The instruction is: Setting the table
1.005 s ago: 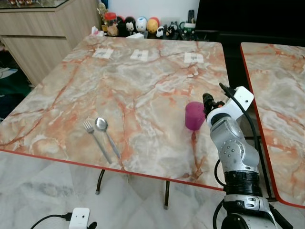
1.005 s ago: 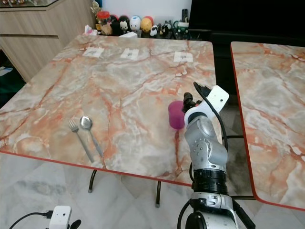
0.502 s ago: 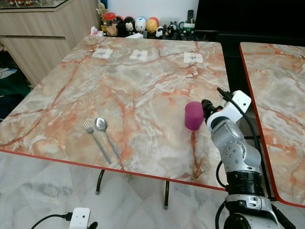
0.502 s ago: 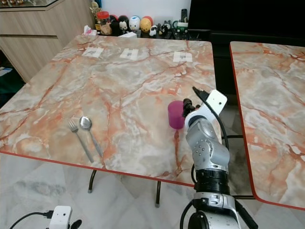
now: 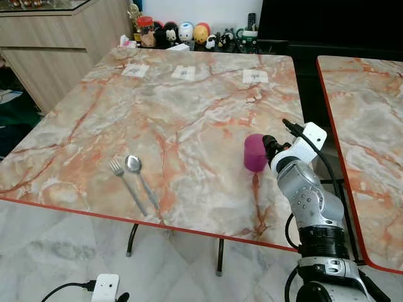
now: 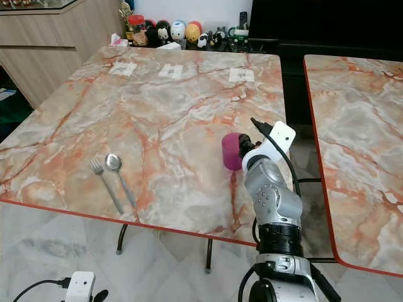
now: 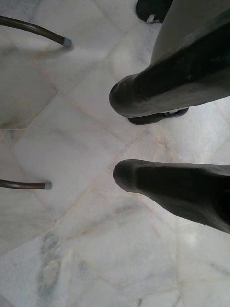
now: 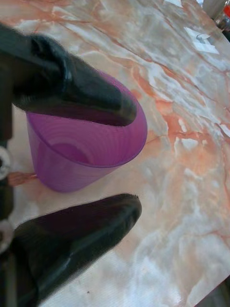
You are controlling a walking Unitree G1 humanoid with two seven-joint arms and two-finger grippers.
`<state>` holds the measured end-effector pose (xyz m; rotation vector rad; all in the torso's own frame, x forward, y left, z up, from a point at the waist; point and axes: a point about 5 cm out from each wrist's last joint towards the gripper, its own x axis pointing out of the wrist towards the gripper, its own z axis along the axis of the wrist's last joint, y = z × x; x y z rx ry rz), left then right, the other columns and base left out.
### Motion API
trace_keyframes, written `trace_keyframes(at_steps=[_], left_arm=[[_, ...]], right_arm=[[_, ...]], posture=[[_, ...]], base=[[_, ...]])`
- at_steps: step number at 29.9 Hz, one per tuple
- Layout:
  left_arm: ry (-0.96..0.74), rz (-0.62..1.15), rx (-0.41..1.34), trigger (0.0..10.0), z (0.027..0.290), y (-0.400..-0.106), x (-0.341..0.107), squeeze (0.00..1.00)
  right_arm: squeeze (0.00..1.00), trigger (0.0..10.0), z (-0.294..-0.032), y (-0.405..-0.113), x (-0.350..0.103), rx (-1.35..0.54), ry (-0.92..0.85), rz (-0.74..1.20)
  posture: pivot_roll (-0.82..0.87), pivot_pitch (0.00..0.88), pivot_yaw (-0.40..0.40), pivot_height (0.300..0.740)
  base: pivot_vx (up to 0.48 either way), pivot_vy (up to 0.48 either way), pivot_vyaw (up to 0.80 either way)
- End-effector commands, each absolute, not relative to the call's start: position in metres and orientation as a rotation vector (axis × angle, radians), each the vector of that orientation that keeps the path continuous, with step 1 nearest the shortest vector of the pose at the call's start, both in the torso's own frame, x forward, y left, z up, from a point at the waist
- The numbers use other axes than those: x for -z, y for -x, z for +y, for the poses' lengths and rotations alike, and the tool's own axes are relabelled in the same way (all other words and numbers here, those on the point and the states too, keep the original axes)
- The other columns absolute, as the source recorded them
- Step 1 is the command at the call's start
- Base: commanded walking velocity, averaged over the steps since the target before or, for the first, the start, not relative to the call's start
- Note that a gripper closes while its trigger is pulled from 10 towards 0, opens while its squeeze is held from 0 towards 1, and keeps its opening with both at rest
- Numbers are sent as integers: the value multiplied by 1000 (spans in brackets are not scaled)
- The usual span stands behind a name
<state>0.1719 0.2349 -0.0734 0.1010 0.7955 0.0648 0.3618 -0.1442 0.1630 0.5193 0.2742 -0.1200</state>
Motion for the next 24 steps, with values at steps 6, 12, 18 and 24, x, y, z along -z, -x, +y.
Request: trace_keyframes(at_steps=[6, 12, 18, 24], left_arm=[[-107, 846, -59, 10000, 236, -162, 79, 0], [-107, 846, -58, 10000, 236, -162, 79, 0], [-104, 843, -56, 10000, 235, -163, 78, 0], [-103, 844, -54, 10000, 235, -162, 79, 0]], right_arm=[[0, 0, -141, -361, -156, 110, -521, 308], [0, 0, -140, -361, -156, 111, -523, 312], [0, 0, -139, -361, -155, 106, -534, 321], [0, 0, -140, -361, -154, 113, -536, 321]], posture=[[-29, 102, 42, 740], [-30, 102, 41, 740], [-26, 102, 39, 740], [-30, 102, 40, 740]], base=[[0, 0, 0], [0, 0, 0], [0, 0, 0], [0, 0, 0]])
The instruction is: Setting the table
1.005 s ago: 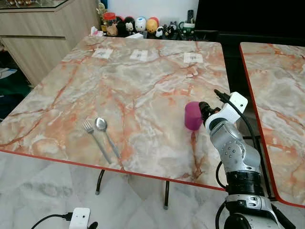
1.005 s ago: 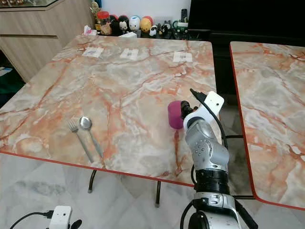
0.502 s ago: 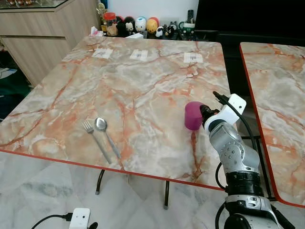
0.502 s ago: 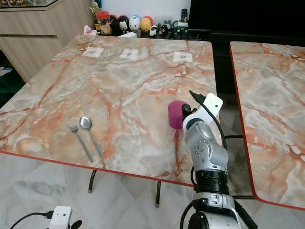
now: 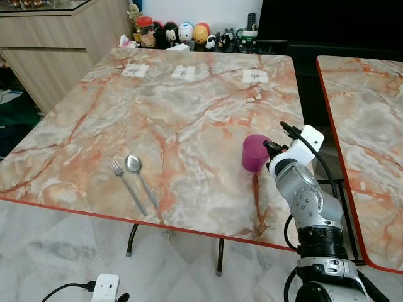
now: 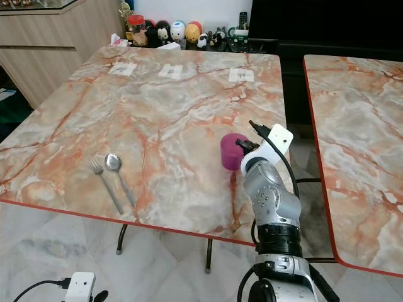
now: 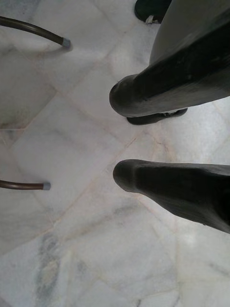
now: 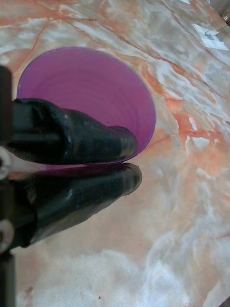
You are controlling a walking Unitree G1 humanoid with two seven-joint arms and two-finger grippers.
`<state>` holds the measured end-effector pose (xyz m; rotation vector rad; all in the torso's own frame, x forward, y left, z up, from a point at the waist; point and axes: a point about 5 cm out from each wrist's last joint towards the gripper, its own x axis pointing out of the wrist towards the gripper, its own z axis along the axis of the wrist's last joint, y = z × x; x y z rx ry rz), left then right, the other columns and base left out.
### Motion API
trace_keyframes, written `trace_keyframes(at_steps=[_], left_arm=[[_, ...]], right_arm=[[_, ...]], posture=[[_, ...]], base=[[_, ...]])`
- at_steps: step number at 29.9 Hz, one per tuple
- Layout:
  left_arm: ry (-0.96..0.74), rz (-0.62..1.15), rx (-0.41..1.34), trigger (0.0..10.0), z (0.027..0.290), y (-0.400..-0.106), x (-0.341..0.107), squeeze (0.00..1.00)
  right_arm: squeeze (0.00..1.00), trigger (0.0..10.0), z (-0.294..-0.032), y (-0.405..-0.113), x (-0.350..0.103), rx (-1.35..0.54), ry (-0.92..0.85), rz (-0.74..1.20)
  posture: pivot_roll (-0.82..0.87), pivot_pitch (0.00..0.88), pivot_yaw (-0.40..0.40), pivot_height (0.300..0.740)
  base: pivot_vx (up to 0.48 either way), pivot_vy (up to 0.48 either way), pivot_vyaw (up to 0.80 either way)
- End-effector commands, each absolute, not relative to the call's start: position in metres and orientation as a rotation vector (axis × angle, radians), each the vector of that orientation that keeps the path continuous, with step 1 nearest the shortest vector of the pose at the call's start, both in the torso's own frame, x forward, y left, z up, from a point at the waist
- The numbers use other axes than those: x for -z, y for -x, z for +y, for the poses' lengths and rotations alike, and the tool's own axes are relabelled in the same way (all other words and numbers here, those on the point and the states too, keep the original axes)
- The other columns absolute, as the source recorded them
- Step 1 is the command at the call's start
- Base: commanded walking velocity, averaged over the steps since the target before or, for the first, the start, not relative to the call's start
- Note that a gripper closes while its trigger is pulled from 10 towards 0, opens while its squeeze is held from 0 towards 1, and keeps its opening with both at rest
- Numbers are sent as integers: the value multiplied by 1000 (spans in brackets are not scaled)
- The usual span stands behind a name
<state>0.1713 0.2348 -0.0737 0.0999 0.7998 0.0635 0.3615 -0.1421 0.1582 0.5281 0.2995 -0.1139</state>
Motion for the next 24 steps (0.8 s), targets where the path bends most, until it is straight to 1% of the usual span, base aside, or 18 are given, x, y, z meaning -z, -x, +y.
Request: trace_keyframes(at_steps=[1, 8, 12, 13, 14, 17, 18, 19, 20, 21, 23, 24], left_arm=[[-103, 844, -54, 10000, 235, -162, 79, 0], [-105, 846, -54, 10000, 235, -162, 79, 0], [-110, 846, -59, 10000, 236, -161, 79, 0], [-112, 846, -64, 10000, 236, -161, 79, 0], [-112, 846, -64, 10000, 236, -161, 79, 0], [-122, 842, -76, 10000, 237, -161, 79, 0], [-125, 841, -78, 10000, 237, -161, 79, 0], [-128, 840, -80, 10000, 237, -161, 79, 0], [-128, 840, -80, 10000, 237, -161, 79, 0], [-131, 841, -81, 10000, 237, -161, 79, 0], [-143, 841, -77, 10000, 235, -162, 79, 0], [-143, 841, -77, 10000, 235, -162, 79, 0]], right_arm=[[0, 0, -140, -361, -154, 114, -536, 320], [0, 0, -140, -360, -154, 117, -547, 307], [0, 0, -139, -356, -157, 114, -573, 232], [0, 0, -139, -352, -156, 113, -529, 227], [0, 0, -139, -352, -156, 113, -529, 227], [0, 0, -142, -344, -160, 116, -459, 132], [0, 8118, -143, -341, -163, 117, -432, 91], [0, 8118, -145, -338, -167, 116, -405, 46], [0, 8118, -145, -338, -167, 116, -405, 46], [0, 10000, -147, -331, -168, 111, -381, 4], [0, 10000, -150, -321, -163, 94, -306, -18], [0, 10000, -150, -321, -163, 94, -306, -18]], posture=[[-30, 102, 40, 740], [-31, 100, 40, 740], [-34, 99, 38, 740], [-35, 98, 37, 740], [-35, 98, 37, 740], [-40, 93, 35, 740], [-42, 89, 34, 740], [-42, 89, 34, 740], [-42, 89, 34, 740], [-53, 79, 32, 740], [-62, 71, 28, 740], [-62, 71, 28, 740]], base=[[0, 0, 0], [0, 0, 0], [0, 0, 0], [0, 0, 0], [0, 0, 0], [0, 0, 0], [0, 0, 0], [0, 0, 0], [0, 0, 0], [0, 0, 0], [0, 0, 0], [0, 0, 0]])
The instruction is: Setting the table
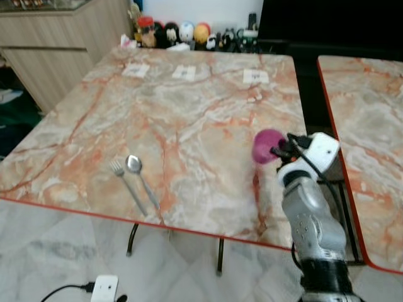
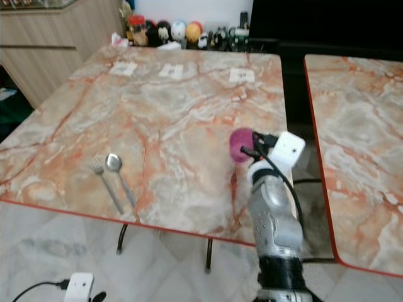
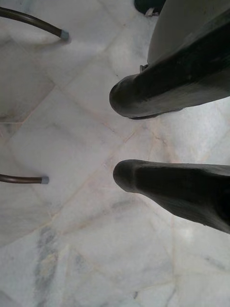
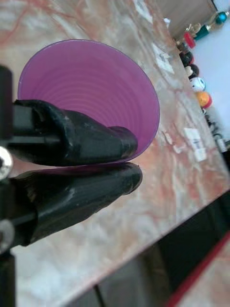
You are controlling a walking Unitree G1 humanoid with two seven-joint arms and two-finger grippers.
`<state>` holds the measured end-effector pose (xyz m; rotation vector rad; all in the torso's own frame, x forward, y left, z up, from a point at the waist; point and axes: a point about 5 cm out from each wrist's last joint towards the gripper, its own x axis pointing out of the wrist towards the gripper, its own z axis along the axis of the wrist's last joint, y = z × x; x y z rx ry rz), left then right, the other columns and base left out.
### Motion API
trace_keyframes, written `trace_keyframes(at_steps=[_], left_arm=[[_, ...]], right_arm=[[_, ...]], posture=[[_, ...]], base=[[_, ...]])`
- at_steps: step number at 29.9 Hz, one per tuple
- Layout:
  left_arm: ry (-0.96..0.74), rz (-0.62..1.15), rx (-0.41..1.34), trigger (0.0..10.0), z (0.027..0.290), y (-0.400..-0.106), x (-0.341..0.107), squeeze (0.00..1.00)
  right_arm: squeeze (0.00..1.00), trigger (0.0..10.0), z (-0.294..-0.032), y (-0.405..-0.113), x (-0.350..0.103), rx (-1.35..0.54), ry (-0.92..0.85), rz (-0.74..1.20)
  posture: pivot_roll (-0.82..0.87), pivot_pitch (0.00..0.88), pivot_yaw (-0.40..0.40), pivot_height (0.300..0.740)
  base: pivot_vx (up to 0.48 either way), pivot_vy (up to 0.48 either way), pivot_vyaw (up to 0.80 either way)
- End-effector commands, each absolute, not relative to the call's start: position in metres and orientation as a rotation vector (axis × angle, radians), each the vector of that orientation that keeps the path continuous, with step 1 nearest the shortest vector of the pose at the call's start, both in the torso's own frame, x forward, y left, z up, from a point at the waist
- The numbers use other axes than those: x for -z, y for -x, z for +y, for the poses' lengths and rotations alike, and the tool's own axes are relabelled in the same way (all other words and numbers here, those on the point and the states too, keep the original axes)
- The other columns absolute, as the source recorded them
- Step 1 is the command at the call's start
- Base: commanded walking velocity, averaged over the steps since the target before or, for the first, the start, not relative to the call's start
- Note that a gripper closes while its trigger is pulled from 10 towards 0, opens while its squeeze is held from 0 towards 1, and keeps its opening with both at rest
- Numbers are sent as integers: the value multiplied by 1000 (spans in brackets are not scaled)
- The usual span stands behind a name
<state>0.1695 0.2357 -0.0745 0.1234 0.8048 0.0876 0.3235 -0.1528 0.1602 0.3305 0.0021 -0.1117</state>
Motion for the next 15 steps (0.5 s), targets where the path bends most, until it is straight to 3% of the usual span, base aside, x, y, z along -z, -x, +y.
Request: trace_keyframes(at_steps=[1, 8, 13, 15], left_arm=[[-144, 839, -79, 10000, 234, -163, 79, 0], [-149, 836, -76, 10000, 230, -165, 79, 0], [-155, 838, -75, 10000, 229, -165, 79, 0], [-157, 841, -77, 10000, 229, -164, 80, 0]], right_arm=[[0, 10000, -153, -318, -162, 105, -296, -34], [0, 10000, -161, -311, -153, 153, -276, -17], [0, 10000, -161, -312, -159, 149, -261, -51], [0, 10000, -161, -314, -161, 146, -234, -62]], posture=[[-63, 64, 24, 740], [-68, 47, 16, 740], [-73, 29, 14, 740], [-72, 26, 13, 740]], base=[[0, 0, 0], [0, -305, 0], [0, -451, -768], [0, -435, 0]])
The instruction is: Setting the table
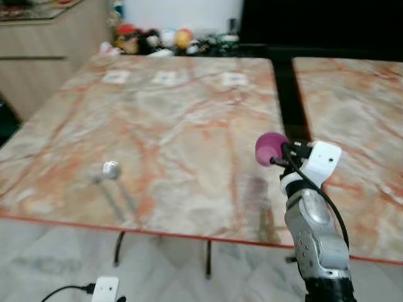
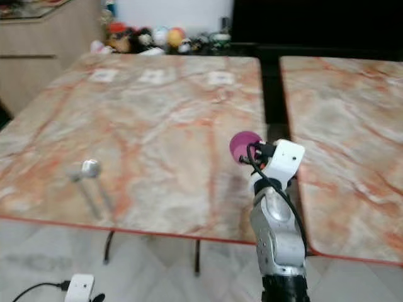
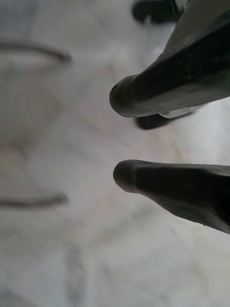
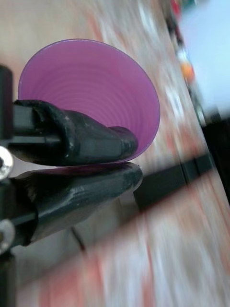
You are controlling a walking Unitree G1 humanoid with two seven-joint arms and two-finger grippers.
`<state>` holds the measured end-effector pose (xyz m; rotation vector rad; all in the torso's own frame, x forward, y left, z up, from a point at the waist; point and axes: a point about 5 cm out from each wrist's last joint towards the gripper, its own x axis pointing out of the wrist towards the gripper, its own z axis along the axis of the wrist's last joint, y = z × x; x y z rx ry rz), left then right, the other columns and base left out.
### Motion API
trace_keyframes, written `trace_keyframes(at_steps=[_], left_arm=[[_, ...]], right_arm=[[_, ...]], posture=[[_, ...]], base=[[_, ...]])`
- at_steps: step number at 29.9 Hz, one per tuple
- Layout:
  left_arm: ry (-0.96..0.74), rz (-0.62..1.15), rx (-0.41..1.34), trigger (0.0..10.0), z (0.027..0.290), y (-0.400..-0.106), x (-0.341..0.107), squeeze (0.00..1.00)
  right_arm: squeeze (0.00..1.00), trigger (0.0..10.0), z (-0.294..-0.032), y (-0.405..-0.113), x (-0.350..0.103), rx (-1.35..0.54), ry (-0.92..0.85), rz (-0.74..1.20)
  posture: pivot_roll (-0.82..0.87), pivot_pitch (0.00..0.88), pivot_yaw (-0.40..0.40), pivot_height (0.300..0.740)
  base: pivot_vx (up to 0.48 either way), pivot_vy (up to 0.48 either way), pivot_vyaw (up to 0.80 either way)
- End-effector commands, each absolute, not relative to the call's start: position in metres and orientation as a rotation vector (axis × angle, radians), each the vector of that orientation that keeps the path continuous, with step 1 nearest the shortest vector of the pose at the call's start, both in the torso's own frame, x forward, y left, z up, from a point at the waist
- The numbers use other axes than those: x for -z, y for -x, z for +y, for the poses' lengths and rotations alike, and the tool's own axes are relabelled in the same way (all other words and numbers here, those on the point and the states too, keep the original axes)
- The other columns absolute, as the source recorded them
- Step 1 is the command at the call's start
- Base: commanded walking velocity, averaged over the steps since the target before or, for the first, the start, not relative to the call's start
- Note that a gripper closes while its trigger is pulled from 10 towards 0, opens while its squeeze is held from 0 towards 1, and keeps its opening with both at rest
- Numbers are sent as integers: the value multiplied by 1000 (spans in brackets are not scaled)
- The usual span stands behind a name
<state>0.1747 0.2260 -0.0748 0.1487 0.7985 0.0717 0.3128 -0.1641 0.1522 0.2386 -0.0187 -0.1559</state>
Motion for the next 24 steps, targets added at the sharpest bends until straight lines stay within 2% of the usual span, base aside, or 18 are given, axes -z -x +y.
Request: trace_keyframes(at_steps=[1, 10, 24], left_arm=[[-157, 841, -77, 10000, 229, -164, 80, 0], [-168, 847, -78, 10000, 231, -163, 80, 0], [-179, 838, -63, 10000, 231, -167, 78, 0]], right_arm=[[0, 10000, -161, -314, -161, 145, -229, -63], [0, 10000, -159, -315, -166, 152, -255, -93], [0, 10000, -172, -315, -165, 242, -277, -100]], posture=[[-72, 25, 13, 740], [-76, 11, 22, 740], [-81, 3, 34, 740]], base=[[0, -428, 0], [0, -426, 0], [0, -423, 0]])
